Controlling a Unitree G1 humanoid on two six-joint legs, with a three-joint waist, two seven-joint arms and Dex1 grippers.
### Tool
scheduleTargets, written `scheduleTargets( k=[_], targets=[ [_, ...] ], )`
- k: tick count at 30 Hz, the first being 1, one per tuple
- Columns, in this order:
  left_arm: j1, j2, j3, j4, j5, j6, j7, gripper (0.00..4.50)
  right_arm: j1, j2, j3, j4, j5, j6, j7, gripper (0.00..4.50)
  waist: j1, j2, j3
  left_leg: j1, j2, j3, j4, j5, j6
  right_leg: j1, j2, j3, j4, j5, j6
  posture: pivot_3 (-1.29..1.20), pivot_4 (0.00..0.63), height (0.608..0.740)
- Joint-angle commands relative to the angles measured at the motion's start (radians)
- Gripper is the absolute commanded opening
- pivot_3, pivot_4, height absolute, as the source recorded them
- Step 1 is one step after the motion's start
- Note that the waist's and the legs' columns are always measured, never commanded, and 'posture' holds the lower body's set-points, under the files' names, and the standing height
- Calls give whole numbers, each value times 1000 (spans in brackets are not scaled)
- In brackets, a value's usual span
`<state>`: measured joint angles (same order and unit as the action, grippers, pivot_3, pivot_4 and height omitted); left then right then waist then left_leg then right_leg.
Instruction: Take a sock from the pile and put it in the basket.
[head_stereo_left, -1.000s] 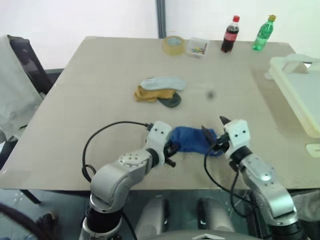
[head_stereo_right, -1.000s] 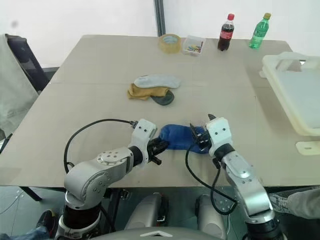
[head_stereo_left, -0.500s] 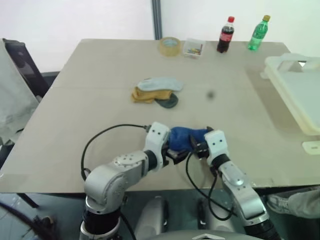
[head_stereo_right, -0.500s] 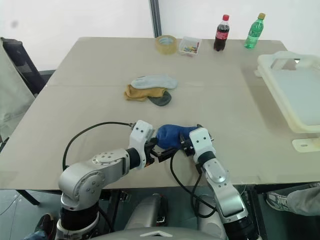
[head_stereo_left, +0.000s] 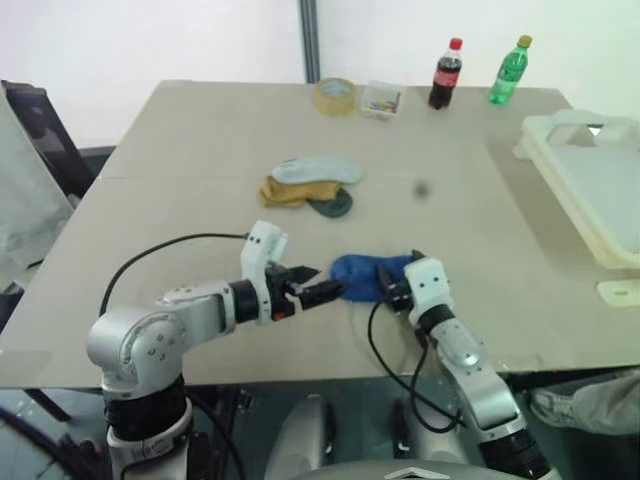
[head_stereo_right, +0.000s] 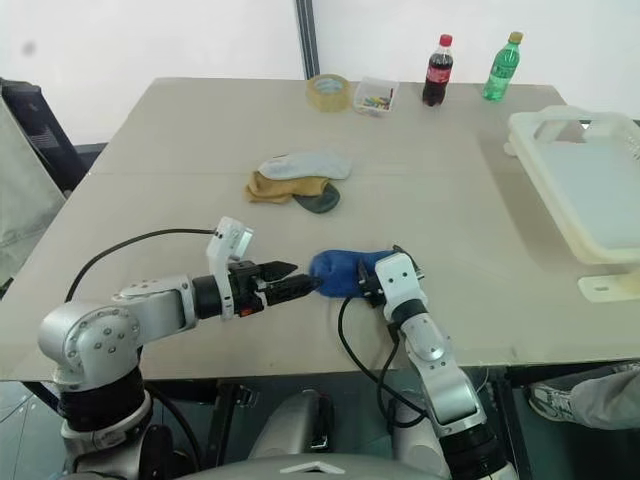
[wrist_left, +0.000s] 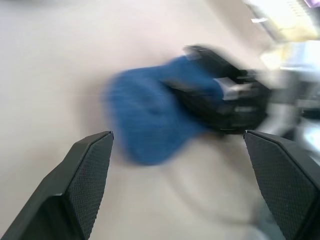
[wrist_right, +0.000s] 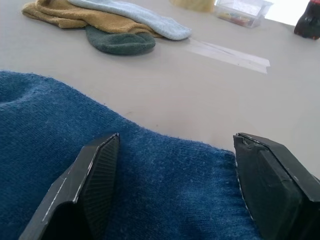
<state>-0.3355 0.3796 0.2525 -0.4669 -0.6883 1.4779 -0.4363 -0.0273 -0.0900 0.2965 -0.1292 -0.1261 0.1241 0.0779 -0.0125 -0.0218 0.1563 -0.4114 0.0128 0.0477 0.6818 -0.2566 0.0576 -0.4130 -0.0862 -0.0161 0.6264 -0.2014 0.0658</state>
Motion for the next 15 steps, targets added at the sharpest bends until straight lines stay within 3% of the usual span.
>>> scheduleTargets(
  k=[1, 6, 15],
  targets=[
    [-64, -52, 0, 121, 53, -55, 71, 4474, 3, -31, -27, 65, -30, -9, -1, 3697, 1, -1, 0, 0, 0, 0, 0, 0, 0, 0, 0, 0, 0, 0, 0, 0, 150, 740],
    [-88, -81, -73, 229, 58, -47, 63, 4474, -4, -54, -37, 83, -40, -32, 1, 3697, 1, 0, -2, -1, -1, 0, 0, 0, 0, 0, -1, 0, 0, 0, 0, 0, 150, 740],
    [-105, -178, -70, 286, -148, 137, -58, 4474, -9, -69, -37, 90, -61, -54, -6, 3697, 2, 3, -7, -1, -2, -1, 0, 0, 0, 1, -2, 0, -1, 0, 0, 0, 150, 740]
  ],
)
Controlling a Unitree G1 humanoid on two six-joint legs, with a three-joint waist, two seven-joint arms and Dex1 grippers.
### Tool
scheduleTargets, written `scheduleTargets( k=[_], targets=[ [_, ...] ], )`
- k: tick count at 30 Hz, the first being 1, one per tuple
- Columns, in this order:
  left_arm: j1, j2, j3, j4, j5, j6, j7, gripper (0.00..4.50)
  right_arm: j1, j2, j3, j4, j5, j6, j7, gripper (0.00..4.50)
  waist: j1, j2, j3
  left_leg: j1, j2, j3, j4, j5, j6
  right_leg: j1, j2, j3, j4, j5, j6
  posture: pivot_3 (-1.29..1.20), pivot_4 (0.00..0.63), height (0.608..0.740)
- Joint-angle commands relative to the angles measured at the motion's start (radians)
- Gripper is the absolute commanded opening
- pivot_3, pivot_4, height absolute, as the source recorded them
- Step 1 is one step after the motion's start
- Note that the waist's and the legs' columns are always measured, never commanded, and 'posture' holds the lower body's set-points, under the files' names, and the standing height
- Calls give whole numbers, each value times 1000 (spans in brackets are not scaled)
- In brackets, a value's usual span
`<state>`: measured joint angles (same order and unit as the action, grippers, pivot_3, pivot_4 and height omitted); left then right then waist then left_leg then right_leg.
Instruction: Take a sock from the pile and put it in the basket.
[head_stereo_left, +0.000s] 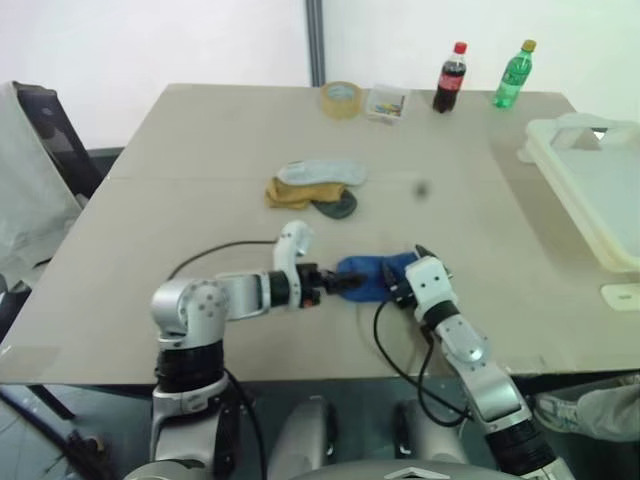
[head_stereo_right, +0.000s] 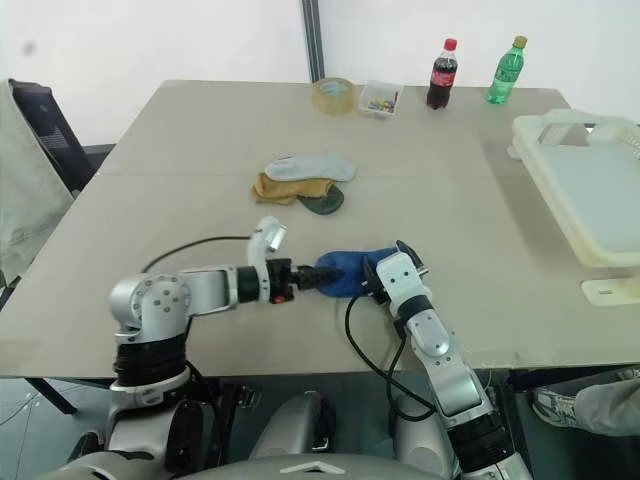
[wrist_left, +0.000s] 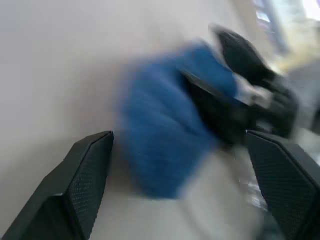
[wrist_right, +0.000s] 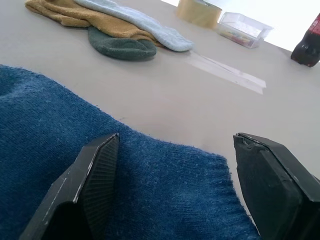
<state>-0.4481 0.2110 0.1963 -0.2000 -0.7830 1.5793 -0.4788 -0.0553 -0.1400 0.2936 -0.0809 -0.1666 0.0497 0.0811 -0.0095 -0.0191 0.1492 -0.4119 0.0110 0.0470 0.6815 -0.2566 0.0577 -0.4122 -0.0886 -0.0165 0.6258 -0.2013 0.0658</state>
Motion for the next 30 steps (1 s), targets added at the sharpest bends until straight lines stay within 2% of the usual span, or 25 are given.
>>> scheduleTargets(
  k=[1, 7, 17, 25, 30],
  targets=[
    [9, -17, -21, 23, -53, 35, -12, 4474, 19, -20, -35, 41, -22, 20, -8, 3697, -2, 0, 0, 0, 0, 0, 0, 0, 0, 0, 0, 0, 0, 0, 0, 0, 150, 740],
    [-27, -147, 113, 60, -56, 28, 51, 4474, 36, -34, -38, 20, -32, 20, -6, 3697, 2, 0, 0, -2, 0, -1, 0, 2, 5, -1, 0, 0, -1, 0, 0, 0, 150, 740],
    [-6, -149, 186, -30, -89, 35, 102, 4474, 52, -55, -53, 1, -38, 23, 0, 3697, 4, 0, 1, -3, 0, -2, -1, 2, 5, -2, -1, -1, -1, 0, 0, 0, 150, 740],
    [-26, -241, 274, -65, -132, 34, 158, 4474, 53, -57, -58, 4, -44, 21, 0, 3697, 6, -1, 1, -3, 0, -2, -1, 1, 3, -2, -1, -1, -2, 0, 0, 0, 150, 740],
    [-38, -294, 256, -58, -145, 8, 172, 4474, 39, -67, -56, 14, -48, 16, 9, 3697, 7, -1, 1, -3, 0, -2, -1, 2, 5, -2, -1, -2, -2, 0, 0, 0, 150, 740]
  ],
)
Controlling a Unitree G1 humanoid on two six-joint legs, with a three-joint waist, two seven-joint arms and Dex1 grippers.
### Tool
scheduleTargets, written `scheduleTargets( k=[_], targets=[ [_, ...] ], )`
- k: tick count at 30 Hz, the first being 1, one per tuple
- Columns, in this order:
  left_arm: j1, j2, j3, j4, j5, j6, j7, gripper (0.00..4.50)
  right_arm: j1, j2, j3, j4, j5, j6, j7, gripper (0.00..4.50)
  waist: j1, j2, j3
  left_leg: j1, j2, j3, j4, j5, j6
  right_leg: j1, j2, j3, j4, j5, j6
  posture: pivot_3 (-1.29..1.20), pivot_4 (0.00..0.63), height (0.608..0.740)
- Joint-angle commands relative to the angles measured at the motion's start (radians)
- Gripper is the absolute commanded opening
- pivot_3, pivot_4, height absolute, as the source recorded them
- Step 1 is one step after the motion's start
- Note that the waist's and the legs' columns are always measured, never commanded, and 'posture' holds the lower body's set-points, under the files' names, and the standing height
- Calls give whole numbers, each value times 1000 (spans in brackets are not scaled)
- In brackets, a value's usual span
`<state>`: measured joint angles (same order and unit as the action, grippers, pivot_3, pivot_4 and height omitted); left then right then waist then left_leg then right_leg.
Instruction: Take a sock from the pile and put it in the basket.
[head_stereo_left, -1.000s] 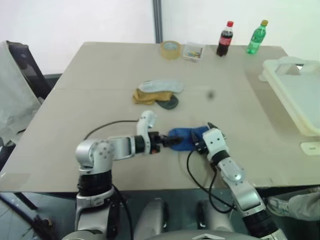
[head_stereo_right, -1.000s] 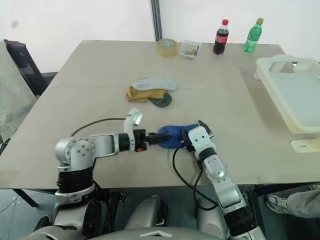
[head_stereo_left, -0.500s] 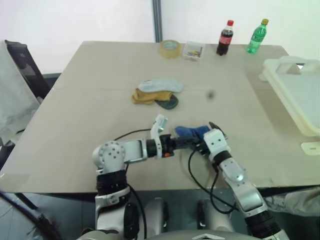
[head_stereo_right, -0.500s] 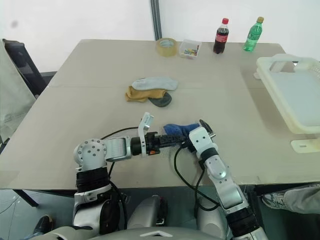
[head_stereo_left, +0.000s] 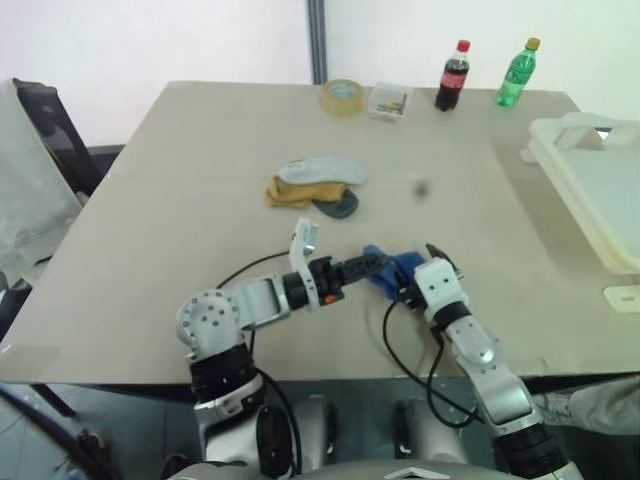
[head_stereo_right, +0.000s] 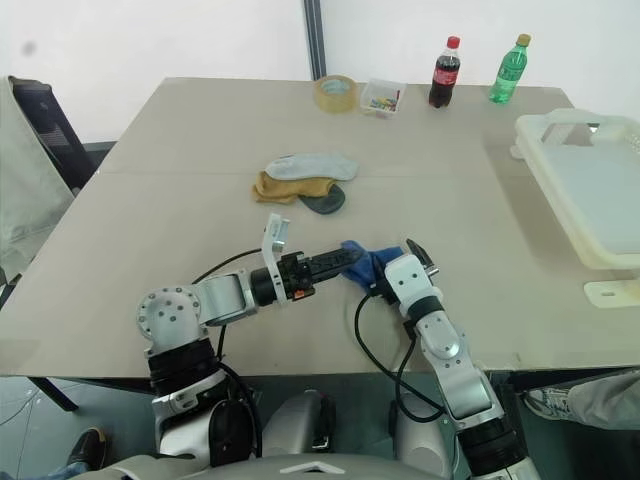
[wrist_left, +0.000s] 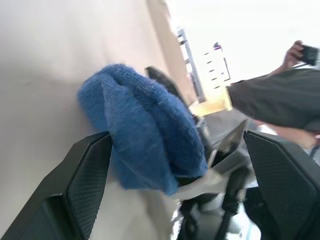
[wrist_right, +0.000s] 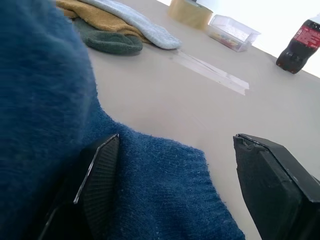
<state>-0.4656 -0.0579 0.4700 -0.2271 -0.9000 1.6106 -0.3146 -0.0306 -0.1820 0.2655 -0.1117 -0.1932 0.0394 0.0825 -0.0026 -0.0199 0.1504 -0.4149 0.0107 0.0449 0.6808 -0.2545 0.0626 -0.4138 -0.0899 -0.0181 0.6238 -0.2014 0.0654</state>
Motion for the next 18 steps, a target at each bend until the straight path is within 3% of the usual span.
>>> scheduleTargets(
  k=[1, 7, 18],
  targets=[
    [-25, -31, -23, -26, -30, -31, 10, 4474, 11, -29, -25, 46, -24, 26, 11, 3697, 0, 0, 0, 0, 0, 0, 0, 0, 0, 0, 0, 0, 0, 0, 0, 0, 150, 740],
    [-43, -42, -60, 7, -26, -66, 10, 4474, 5, -48, -23, 9, -41, 25, 30, 3697, 0, 0, 1, 0, 0, 0, 0, 0, 0, 0, 0, 0, -1, 0, 0, 0, 150, 740],
    [-56, 15, -129, 63, -31, -102, -28, 4474, 93, -146, -92, -268, -67, 168, 115, 3697, 15, -1, 5, -3, 0, 0, -2, -1, 1, -2, 1, 0, -2, 0, 0, 0, 150, 740]
  ],
)
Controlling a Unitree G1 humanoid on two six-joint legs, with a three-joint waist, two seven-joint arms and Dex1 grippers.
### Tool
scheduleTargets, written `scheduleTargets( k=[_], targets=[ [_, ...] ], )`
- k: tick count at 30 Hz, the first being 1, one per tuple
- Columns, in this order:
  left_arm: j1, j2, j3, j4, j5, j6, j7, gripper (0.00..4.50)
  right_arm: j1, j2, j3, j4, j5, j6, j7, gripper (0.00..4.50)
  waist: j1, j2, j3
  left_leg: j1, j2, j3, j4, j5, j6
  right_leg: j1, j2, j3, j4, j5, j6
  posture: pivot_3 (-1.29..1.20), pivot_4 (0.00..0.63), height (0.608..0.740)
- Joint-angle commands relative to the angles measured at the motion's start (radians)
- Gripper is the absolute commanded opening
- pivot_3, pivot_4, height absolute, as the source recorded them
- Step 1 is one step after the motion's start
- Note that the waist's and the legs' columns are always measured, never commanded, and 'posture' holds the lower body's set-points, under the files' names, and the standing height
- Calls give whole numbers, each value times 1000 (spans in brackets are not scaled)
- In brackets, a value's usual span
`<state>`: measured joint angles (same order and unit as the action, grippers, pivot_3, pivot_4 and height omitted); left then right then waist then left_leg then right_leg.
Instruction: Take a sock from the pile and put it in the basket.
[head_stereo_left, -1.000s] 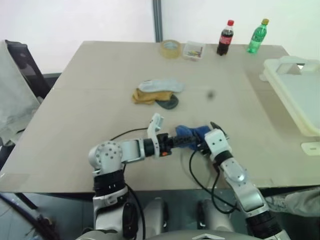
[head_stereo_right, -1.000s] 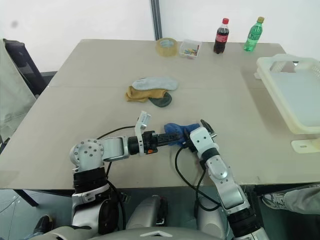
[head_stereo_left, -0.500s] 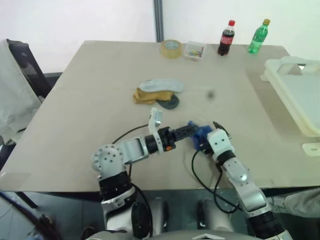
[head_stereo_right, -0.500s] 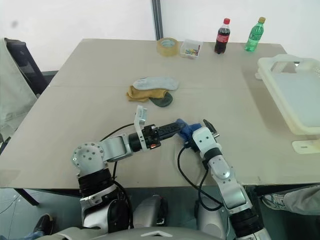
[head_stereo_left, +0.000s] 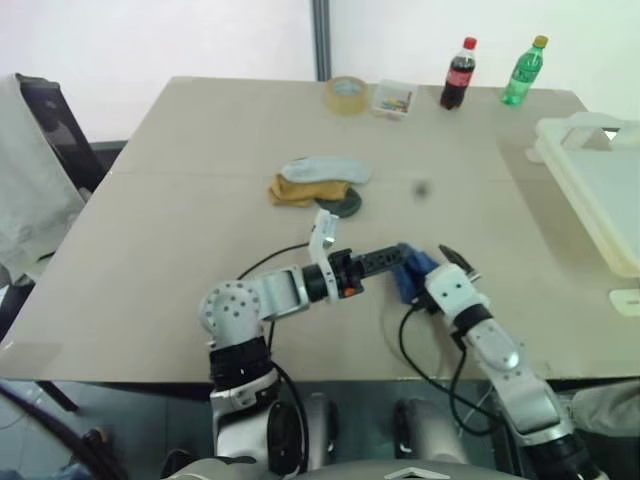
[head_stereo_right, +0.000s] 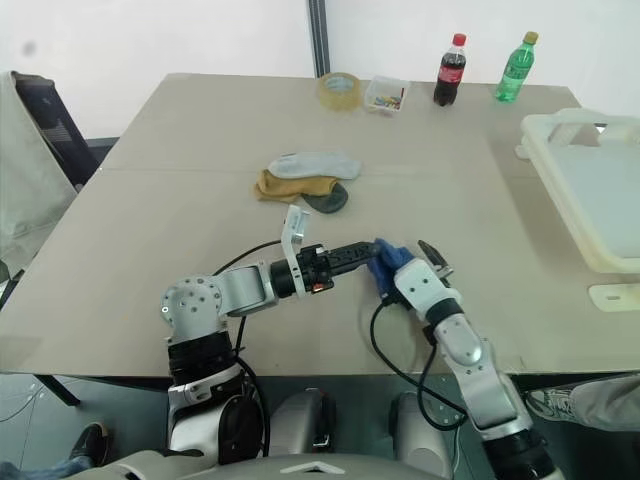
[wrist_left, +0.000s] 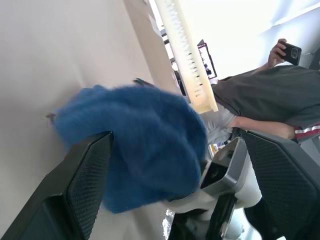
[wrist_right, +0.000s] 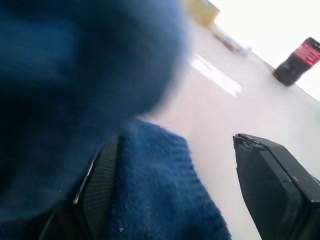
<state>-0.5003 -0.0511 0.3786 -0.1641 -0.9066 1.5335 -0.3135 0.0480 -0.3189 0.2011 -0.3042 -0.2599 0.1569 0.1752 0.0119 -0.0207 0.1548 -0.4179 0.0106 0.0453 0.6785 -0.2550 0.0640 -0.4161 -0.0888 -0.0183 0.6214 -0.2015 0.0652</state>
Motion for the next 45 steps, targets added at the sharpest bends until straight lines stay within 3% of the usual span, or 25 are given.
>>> scheduleTargets(
  k=[1, 6, 13, 17, 23, 28, 33, 39, 45],
  targets=[
    [-23, 11, -42, 6, -24, -29, -32, 4474, 20, -13, -34, -95, -1, 69, 31, 3697, 0, 0, 1, 0, 0, 0, 0, 0, 0, 0, 0, 0, 0, 0, 0, 0, 150, 740],
    [-28, 17, -76, 39, -21, -67, -54, 4474, 78, -56, -62, -205, 22, 181, 113, 3697, 2, -1, 2, -1, 0, 0, -1, 0, 0, -1, 0, 0, -1, 0, 0, 0, 150, 740],
    [-29, 12, -103, 58, -35, -79, -62, 4474, 72, -58, -70, -195, 27, 175, 119, 3697, 2, -1, 3, -1, 0, 0, -1, 0, 0, -1, 0, 0, -1, 0, 0, 0, 150, 740],
    [-43, 11, -60, 72, -62, -74, -49, 4474, 82, -21, -122, -227, 56, 185, 88, 3697, 2, -1, 3, -1, 0, 0, -1, 0, 0, -1, 1, 0, -1, 0, 0, 0, 150, 740],
    [-53, -7, -61, 88, -84, -60, -31, 4474, 69, 125, -265, -292, 227, 268, 43, 3697, 2, -1, 4, -1, 0, 0, -1, 0, 0, -1, 1, 0, -1, 0, 0, 0, 150, 740],
    [-62, -18, -89, 116, -83, -55, -32, 4474, 56, 130, -358, -316, 315, 333, 53, 3697, 2, -1, 4, -1, 0, 0, -1, 0, 0, -1, 0, 0, -1, 0, 0, 0, 150, 740],
    [-68, 32, -103, 138, -58, -60, -30, 4474, 108, 24, -278, -287, 245, 260, 103, 3697, 1, 0, 5, -1, 0, 0, -1, 0, 0, -1, 1, 0, -1, 0, 0, 0, 150, 740],
    [-36, 146, -118, 151, -10, -68, -34, 4474, 105, 32, -186, -265, 244, 186, 118, 3697, -12, 1, 5, 0, 0, 2, -4, 0, 0, -3, 3, 2, 0, 0, 0, 0, 150, 740],
    [-14, 195, -156, 127, 3, -55, -47, 4474, 98, 13, -98, -164, 186, 145, 122, 3697, -3, 1, 6, -1, 0, 3, -4, 0, 0, -3, 1, 2, 0, 0, 0, 0, 150, 740]
  ],
)
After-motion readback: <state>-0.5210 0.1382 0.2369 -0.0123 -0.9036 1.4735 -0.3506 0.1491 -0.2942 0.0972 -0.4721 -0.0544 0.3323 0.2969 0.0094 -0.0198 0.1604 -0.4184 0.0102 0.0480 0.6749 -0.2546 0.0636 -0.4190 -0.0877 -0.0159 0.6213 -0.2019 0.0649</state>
